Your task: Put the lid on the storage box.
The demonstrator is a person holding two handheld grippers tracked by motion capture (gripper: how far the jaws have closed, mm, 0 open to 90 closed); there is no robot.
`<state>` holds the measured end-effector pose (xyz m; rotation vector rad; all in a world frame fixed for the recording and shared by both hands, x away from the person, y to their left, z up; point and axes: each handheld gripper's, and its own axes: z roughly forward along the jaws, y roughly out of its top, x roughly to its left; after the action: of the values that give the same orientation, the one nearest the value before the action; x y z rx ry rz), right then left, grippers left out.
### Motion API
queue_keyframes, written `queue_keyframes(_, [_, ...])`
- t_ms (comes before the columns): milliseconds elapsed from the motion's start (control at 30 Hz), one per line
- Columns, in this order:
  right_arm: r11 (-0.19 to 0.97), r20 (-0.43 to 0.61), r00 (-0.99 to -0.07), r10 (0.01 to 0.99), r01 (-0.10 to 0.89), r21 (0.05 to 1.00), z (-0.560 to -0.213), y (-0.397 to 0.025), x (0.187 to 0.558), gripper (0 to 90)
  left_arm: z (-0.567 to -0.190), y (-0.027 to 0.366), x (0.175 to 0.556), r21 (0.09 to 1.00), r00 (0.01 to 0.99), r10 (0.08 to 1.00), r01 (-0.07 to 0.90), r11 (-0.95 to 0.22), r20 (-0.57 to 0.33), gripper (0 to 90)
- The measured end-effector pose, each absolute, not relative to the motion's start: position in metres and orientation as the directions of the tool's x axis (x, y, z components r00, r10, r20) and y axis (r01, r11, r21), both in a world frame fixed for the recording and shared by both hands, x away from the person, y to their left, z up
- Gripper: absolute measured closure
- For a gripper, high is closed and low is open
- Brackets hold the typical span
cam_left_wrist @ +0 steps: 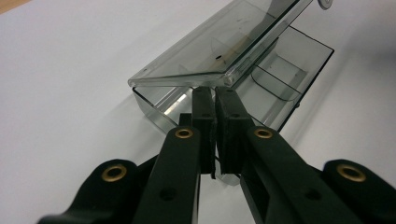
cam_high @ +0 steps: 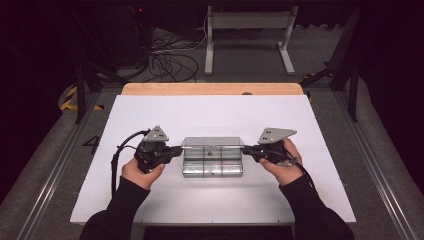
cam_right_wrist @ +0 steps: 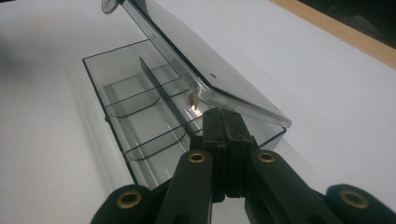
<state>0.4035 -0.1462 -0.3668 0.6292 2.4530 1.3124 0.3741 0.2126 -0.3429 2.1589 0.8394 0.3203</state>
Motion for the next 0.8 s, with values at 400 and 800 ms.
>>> queue_keyframes(400, [0.529, -0.043, -0.877, 0.479, 0.250, 0.811, -0.368, -0.147, 0.397, 90.0, -0.345, 0.209, 0.371, 0.696, 0.766, 0.642, 0.485, -0.529, -0.045, 86.9])
queue_keyframes(800, [0.578, -0.039, -0.893, 0.449, 0.257, 0.775, -0.370, -0.144, 0.388, 89.5, -0.348, 0.202, 0.365, 0.637, 0.784, 0.620, 0.496, -0.590, -0.036, 86.7])
